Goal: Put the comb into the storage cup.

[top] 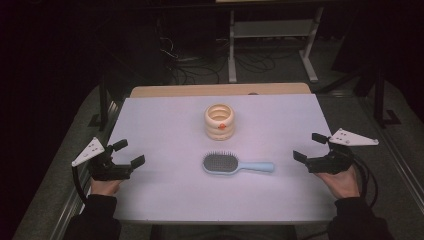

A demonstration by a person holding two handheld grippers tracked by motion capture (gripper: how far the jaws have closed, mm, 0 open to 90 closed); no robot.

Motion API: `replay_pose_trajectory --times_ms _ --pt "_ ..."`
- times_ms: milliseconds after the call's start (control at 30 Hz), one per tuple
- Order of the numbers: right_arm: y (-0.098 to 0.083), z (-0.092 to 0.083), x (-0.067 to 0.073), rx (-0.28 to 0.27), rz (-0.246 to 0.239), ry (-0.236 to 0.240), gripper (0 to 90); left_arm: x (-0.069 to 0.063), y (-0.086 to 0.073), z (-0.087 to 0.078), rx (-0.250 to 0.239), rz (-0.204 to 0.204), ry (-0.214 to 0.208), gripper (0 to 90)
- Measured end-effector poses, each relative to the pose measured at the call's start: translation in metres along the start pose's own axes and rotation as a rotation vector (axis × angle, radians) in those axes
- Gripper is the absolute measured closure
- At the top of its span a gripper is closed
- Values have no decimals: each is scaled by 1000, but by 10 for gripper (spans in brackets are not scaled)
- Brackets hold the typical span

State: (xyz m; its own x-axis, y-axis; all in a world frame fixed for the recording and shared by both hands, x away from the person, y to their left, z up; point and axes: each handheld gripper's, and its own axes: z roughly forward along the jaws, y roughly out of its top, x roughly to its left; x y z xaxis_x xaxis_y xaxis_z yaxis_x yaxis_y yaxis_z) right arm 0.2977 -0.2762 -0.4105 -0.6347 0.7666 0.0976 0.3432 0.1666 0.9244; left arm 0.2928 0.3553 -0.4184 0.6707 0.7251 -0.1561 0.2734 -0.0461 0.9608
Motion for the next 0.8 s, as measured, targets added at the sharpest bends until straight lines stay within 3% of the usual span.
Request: replay_pose_trajectory --times_ms 800 --pt "1 -1 2 5 -5 14 0 -3 -1 -1 -3 7 -1 0"
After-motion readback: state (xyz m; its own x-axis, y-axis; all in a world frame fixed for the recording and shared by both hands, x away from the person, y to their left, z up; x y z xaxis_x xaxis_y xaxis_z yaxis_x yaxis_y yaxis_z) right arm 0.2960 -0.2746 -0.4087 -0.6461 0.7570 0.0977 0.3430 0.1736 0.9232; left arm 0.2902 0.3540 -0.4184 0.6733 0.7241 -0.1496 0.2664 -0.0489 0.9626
